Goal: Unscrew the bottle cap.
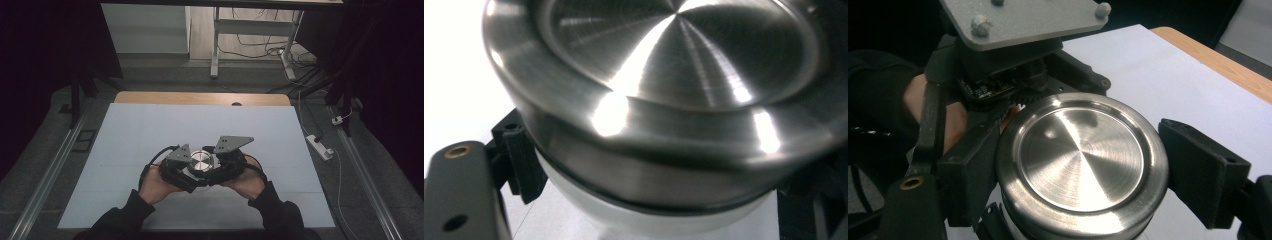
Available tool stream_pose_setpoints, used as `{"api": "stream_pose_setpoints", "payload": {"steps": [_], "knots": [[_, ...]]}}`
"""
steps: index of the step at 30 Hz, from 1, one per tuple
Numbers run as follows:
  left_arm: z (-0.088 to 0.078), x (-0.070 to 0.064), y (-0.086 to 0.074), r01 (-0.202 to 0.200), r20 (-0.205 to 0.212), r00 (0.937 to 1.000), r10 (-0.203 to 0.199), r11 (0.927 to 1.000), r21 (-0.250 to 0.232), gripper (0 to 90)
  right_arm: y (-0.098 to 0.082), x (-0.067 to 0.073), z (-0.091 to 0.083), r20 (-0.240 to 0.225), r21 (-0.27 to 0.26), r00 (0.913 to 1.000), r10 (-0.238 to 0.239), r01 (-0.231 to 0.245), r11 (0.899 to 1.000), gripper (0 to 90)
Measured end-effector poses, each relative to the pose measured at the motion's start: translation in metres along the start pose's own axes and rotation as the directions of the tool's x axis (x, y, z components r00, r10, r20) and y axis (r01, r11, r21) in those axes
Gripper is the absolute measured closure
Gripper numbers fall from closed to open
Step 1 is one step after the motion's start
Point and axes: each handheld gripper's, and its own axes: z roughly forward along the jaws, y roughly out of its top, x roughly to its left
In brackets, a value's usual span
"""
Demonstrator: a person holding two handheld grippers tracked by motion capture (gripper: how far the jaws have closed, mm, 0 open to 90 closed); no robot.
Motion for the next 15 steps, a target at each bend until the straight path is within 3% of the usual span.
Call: {"api": "stream_pose_setpoints", "payload": {"steps": [4,7,10,12,13,15], "knots": [[-0.0011,0.0019,-0.002,-0.024,0.039,0.9989,0.024,0.9997,-0.006,15.4,-0.0003,0.0001,-0.0001,-0.017,-0.001,0.9998,-0.009,0.009,1.0,19.8],[-0.0022,0.0041,-0.0032,-0.053,0.108,0.9928,0.053,0.9986,-0.006,15.4,-0.0006,-0.0003,-0.0013,-0.06,-0.007,0.9973,-0.042,0.042,0.999,19.8],[-0.0024,0.004,-0.0036,-0.074,0.143,0.9869,0.075,0.9972,-0.008,15.4,-0.0012,-0.0023,-0.0038,-0.125,-0.008,0.9894,-0.074,0.073,0.997,19.7],[-0.0018,0.0032,-0.0036,-0.093,0.164,0.9821,0.092,0.9957,-0.004,15.4,-0.0019,-0.0031,-0.0046,-0.142,-0.013,0.9862,-0.086,0.085,0.996,19.7],[-0.001,0.0022,-0.0036,-0.097,0.173,0.9804,0.096,0.9953,-0.001,15.4,-0.0039,-0.0065,-0.0054,-0.19,-0.013,0.976,-0.107,0.107,0.994,19.6],[0.0008,0.0009,-0.0034,-0.099,0.163,0.9817,0.097,0.995,0.005,15.4,-0.007,-0.0095,-0.0055,-0.21,-0.021,0.9719,-0.106,0.104,0.994,19.2]]}}
